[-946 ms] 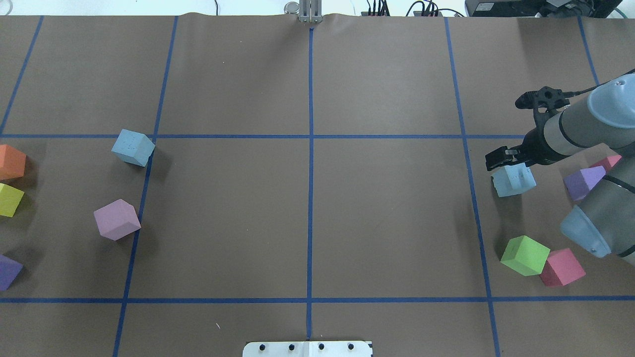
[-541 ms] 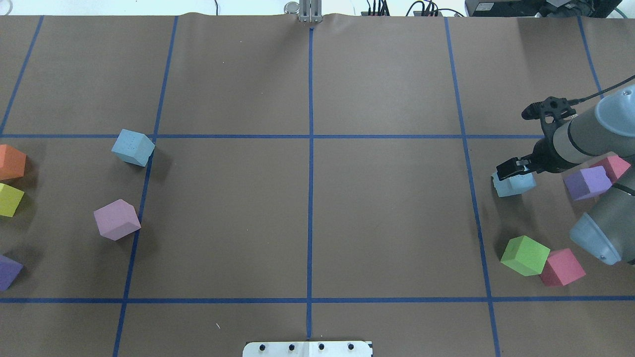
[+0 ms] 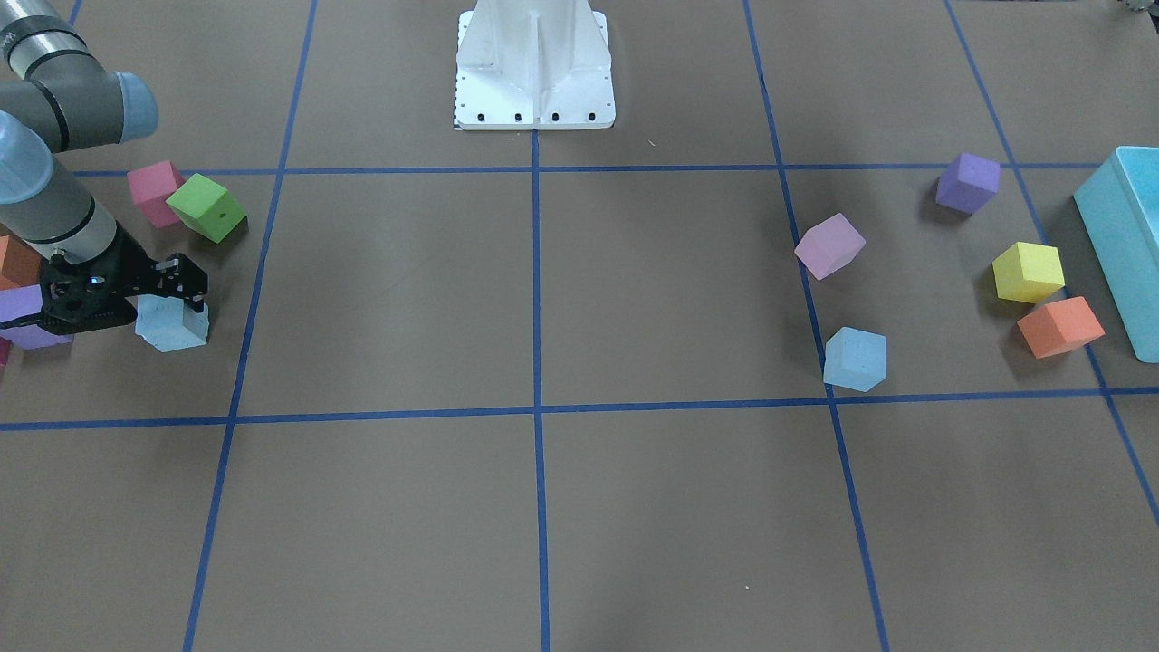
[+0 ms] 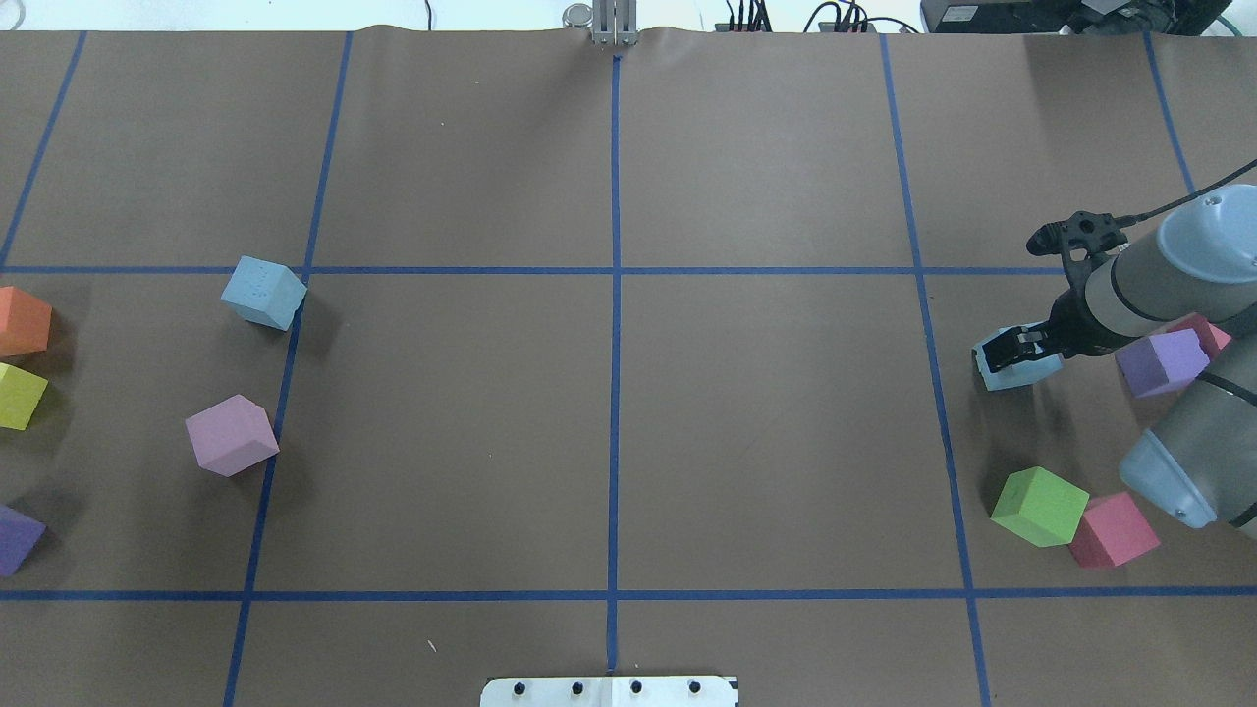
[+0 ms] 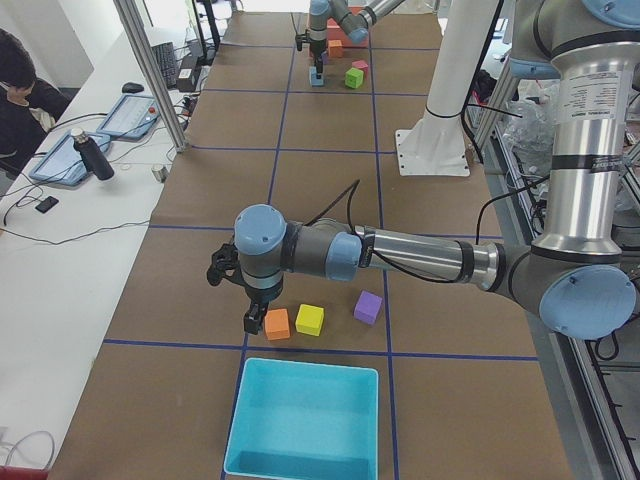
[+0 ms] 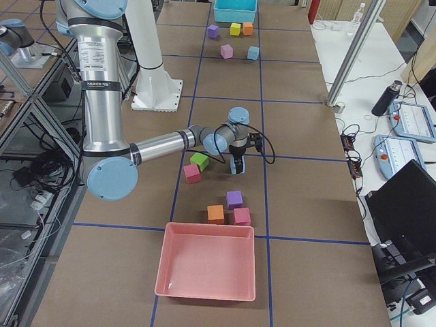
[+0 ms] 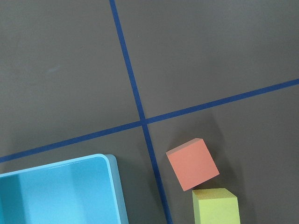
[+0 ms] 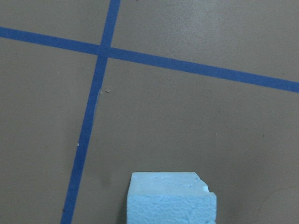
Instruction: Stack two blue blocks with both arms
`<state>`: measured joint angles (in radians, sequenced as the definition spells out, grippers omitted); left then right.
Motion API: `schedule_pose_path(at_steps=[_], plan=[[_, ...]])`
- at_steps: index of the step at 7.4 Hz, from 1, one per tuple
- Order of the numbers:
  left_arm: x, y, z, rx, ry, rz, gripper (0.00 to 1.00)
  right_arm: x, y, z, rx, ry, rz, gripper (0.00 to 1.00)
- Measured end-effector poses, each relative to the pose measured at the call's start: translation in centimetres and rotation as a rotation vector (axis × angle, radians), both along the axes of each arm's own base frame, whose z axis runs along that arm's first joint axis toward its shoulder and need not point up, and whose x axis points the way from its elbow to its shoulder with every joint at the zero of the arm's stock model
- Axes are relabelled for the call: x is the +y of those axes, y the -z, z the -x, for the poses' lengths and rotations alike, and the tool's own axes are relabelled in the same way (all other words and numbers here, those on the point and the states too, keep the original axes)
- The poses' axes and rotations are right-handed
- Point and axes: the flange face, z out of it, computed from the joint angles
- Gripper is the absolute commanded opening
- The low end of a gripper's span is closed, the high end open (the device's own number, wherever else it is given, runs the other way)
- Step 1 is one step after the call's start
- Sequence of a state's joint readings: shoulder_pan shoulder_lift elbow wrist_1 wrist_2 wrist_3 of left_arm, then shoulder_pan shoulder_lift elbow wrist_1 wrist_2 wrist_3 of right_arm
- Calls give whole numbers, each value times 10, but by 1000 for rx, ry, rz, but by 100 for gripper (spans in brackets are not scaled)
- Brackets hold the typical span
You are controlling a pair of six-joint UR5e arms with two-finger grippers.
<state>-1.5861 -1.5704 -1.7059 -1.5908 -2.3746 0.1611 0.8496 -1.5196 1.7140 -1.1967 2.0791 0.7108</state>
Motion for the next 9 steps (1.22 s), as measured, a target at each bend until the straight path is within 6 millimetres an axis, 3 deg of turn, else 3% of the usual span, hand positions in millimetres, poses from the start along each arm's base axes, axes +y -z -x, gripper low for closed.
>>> schedule_pose_path(at_steps=[1,3,5,6,8,9], plan=[[0,-1,0,0,0,1,98,-2,-4,9,5,9,5,37],[1,-2,0,0,0,3,98,-5,-4,18,7,22,7,4],[1,-4,0,0,0,7,98,-3,16,15,-20,26,-12,1],[1,-5,0,0,-1,9,98,-3,41,12,-38,23,-28,1],[1,-5,0,0,-1,8,98,-21,116,34,-78,13,-58,1],[1,-5,0,1,-1,8,98,-26,164,67,-103,-1,-39,2]])
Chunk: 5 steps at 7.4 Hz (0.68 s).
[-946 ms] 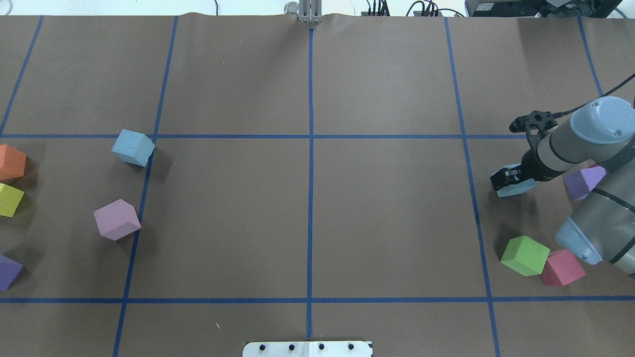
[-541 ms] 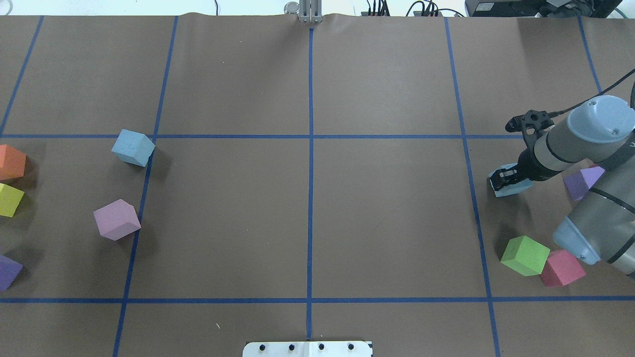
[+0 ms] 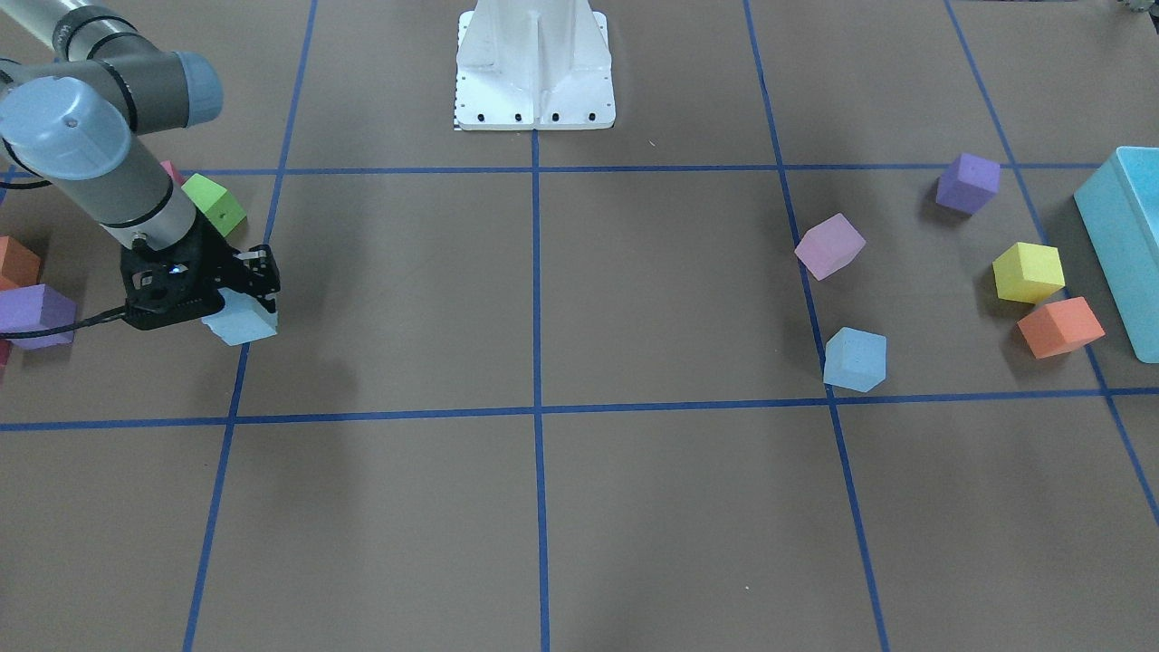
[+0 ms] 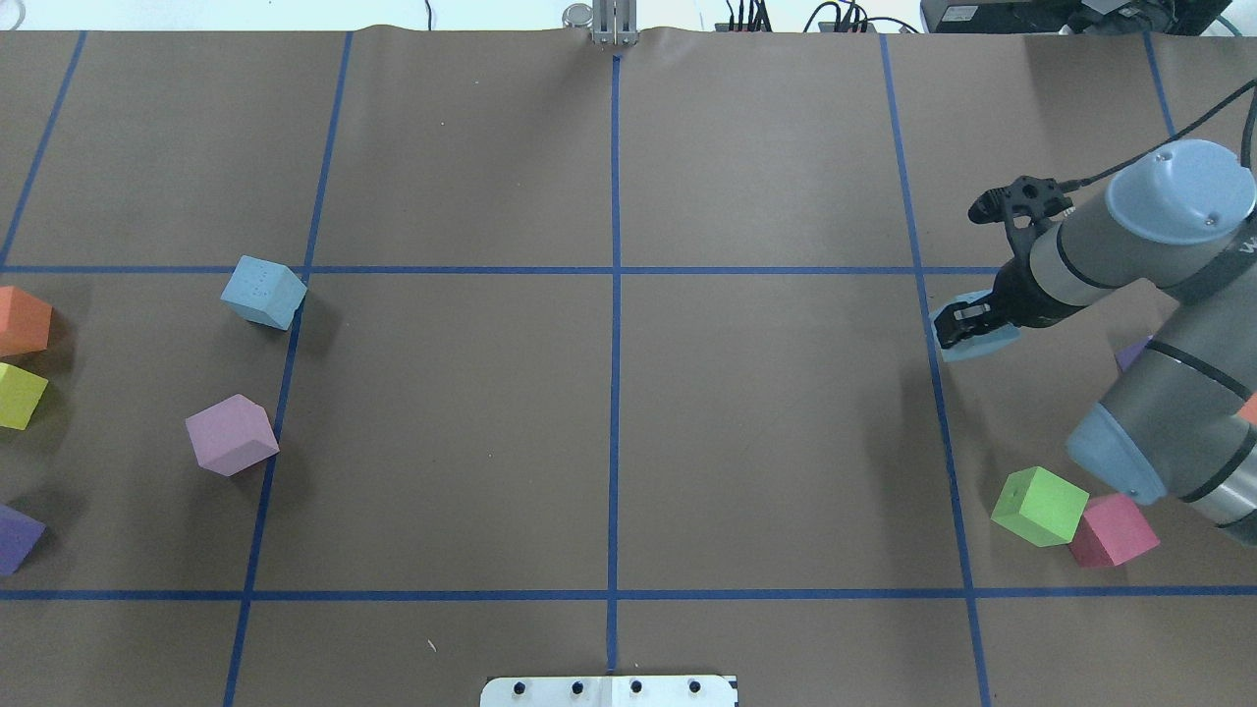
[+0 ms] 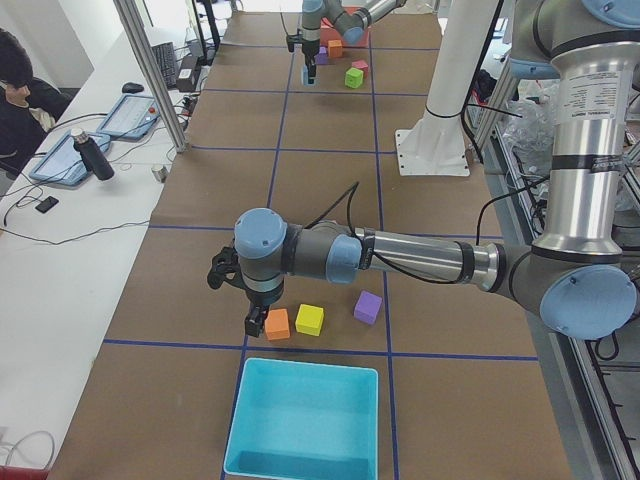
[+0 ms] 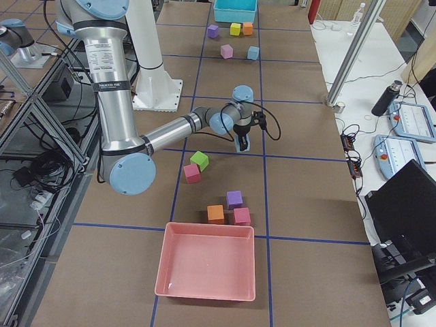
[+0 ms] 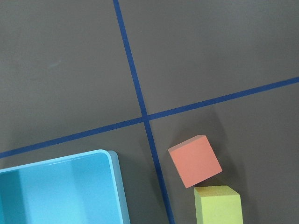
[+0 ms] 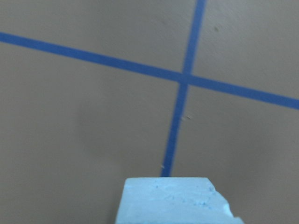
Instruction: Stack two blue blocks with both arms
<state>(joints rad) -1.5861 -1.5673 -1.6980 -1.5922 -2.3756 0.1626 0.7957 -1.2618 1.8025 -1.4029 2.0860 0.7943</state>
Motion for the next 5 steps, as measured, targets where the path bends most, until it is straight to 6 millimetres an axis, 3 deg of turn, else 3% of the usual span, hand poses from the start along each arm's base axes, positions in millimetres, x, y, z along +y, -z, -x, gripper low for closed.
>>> schedule_pose_path(at_steps=[2,4,5], plan=[[0,-1,0,0,0,3,98,7,84,75,-26,-49,65,2],[1,-3,0,1,0,6,98,9,142,168,1,-126,121,8],[1,-3,0,1,0,8,98,9,161,211,26,-150,141,13]])
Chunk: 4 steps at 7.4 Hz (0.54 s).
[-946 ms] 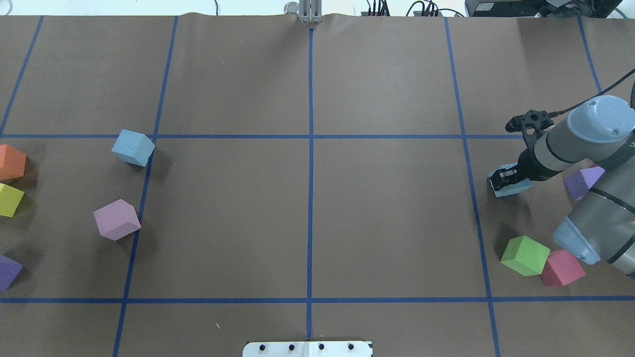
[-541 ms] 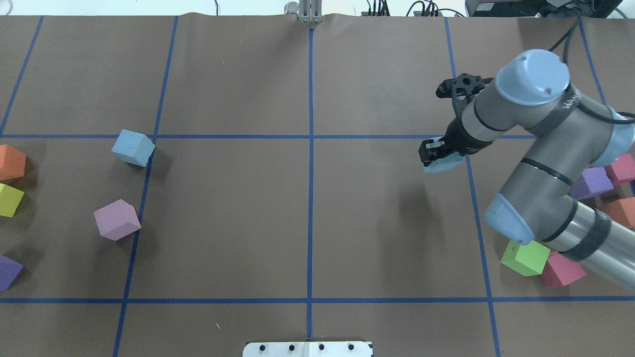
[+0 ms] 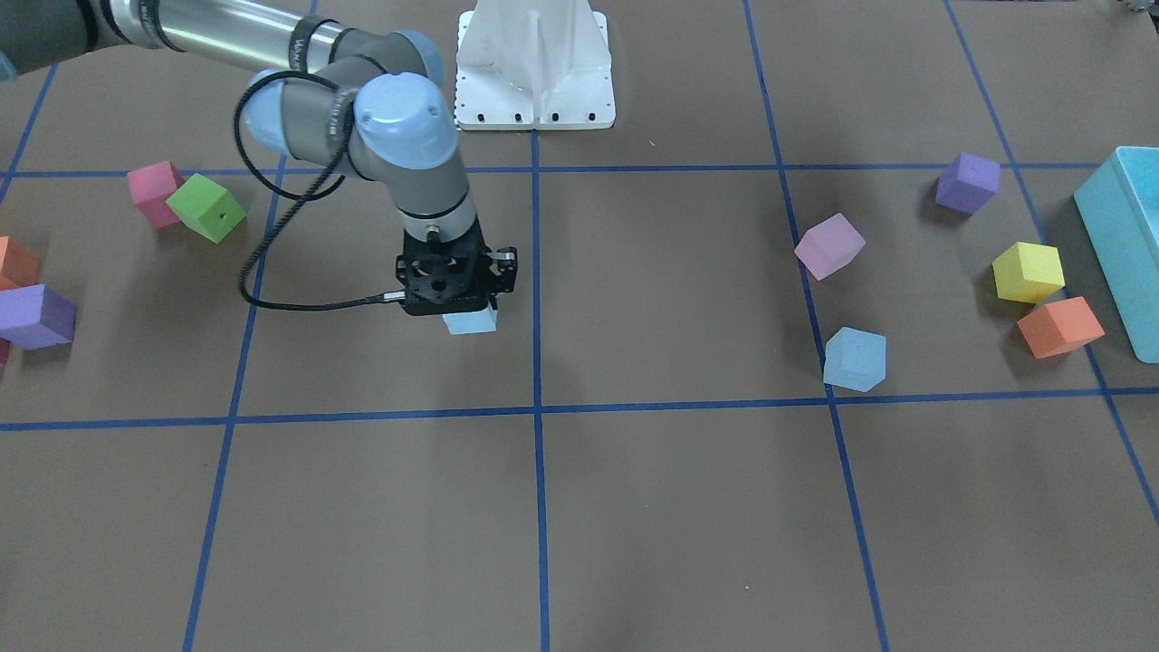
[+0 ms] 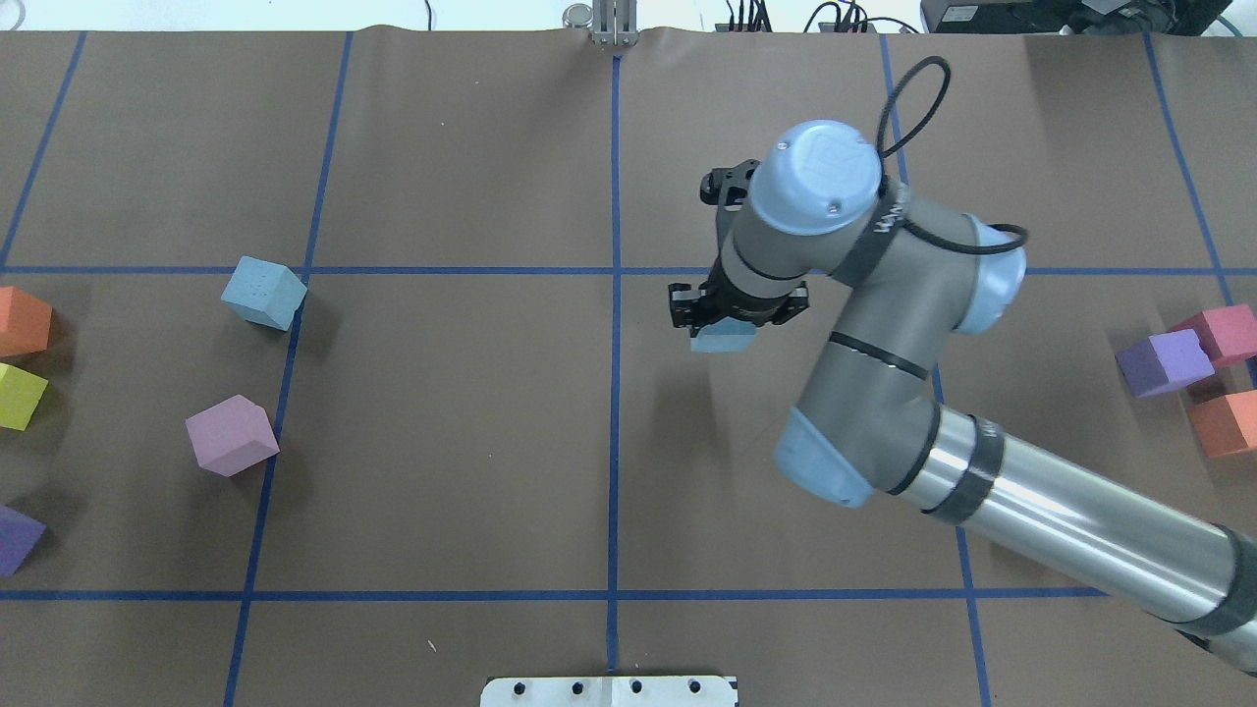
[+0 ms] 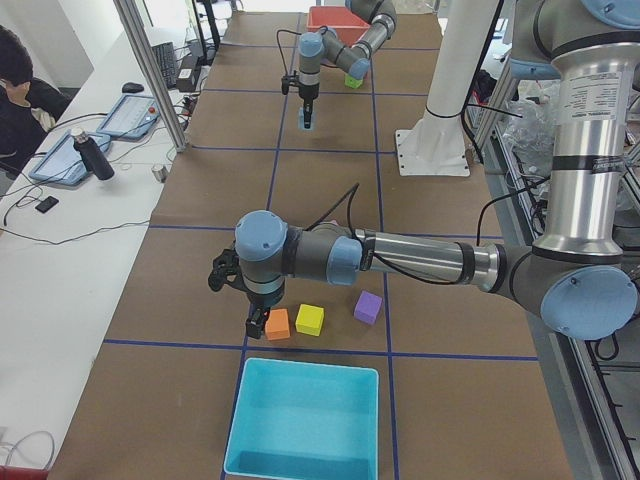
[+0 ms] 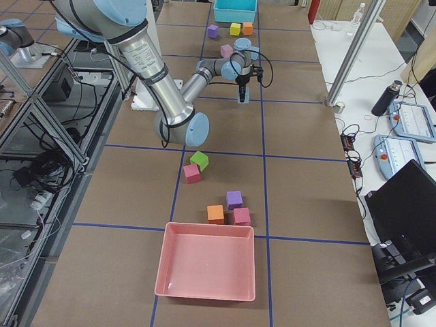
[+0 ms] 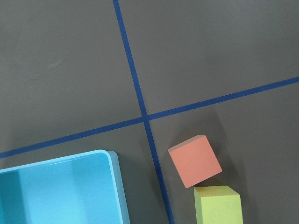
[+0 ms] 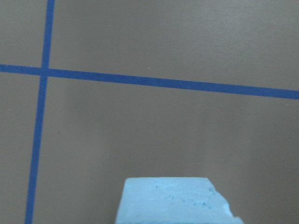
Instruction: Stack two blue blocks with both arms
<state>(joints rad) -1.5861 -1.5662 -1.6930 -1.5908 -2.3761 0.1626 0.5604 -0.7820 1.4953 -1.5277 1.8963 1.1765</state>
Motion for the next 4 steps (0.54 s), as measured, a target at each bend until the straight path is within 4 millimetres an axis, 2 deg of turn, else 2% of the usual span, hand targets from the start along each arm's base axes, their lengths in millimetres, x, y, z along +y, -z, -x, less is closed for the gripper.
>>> schedule_pose_path(at_steps=[1,2,4], plan=[[0,0,0,0,0,0,98,4,12,29,18,-9,14,14],[0,0,0,0,0,1,98,12,17,45,25,-7,21,18],[0,0,0,0,0,1,98,25,17,62,32,10,27,26]])
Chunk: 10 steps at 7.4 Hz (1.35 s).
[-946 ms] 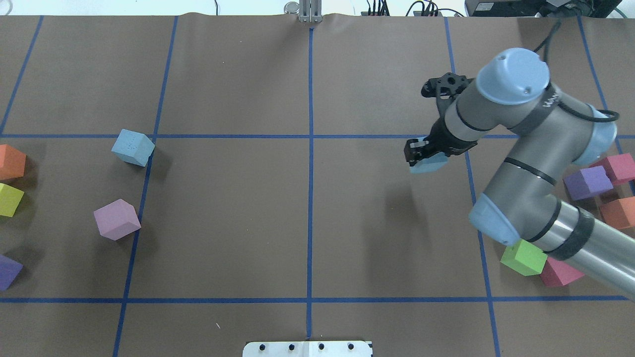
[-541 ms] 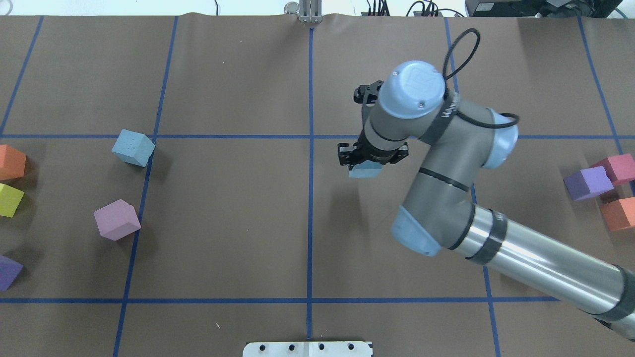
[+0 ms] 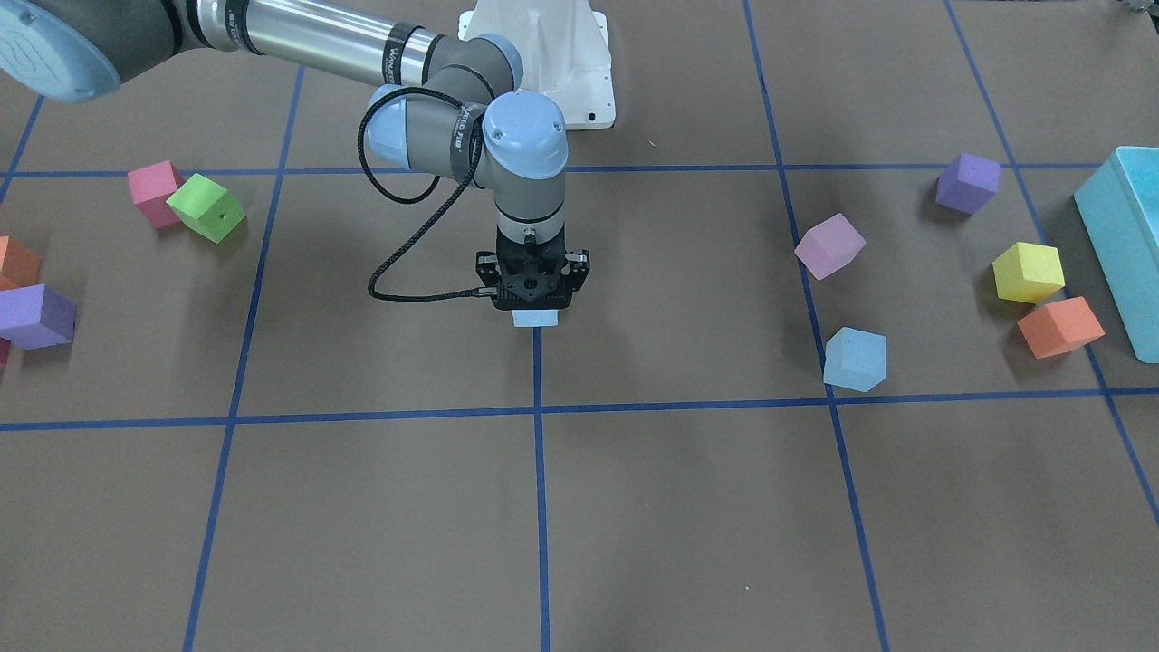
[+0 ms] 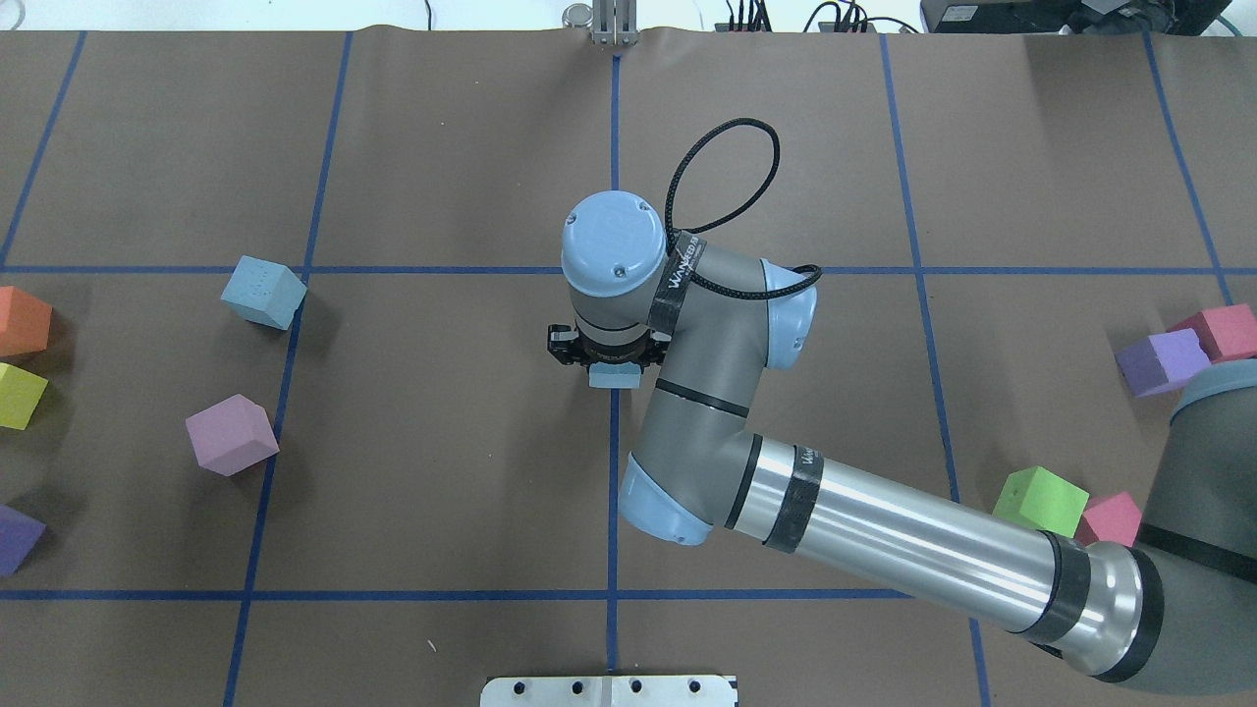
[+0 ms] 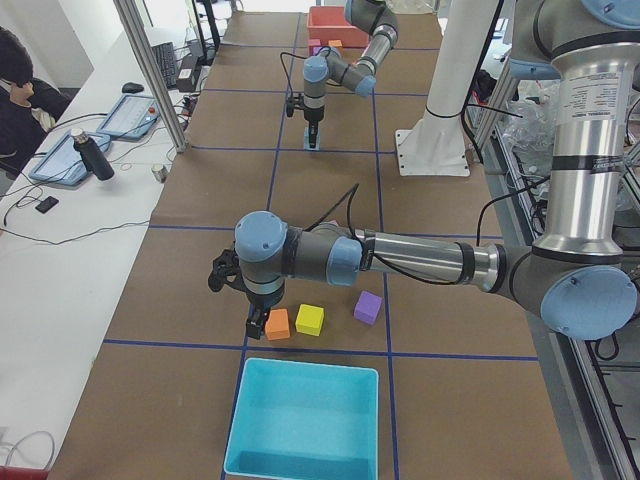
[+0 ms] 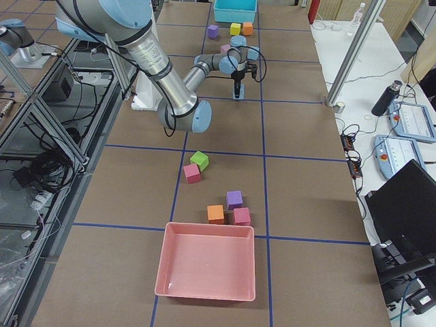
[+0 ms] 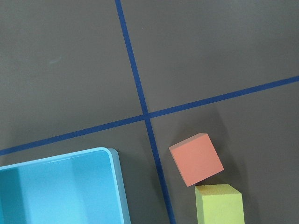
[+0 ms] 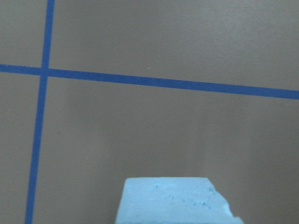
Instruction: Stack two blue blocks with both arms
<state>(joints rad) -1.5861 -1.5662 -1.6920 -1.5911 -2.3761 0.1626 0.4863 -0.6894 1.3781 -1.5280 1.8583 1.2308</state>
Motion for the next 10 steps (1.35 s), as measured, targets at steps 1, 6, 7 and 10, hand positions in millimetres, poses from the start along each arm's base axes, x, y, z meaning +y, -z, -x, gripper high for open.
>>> schedule_pose_path(at_steps=[1,6,7,10], plan=[[0,0,0,0,0,1,98,5,-2,5,4,9,2,33],[1,-2,0,-1,0,5,98,17,-7,14,14,20,-3,100],[2,-3,0,0,0,6,98,17,-4,14,15,12,-16,100],[-2,8,0,0,0,-16,98,8,31,-21,-27,-15,-43,100]])
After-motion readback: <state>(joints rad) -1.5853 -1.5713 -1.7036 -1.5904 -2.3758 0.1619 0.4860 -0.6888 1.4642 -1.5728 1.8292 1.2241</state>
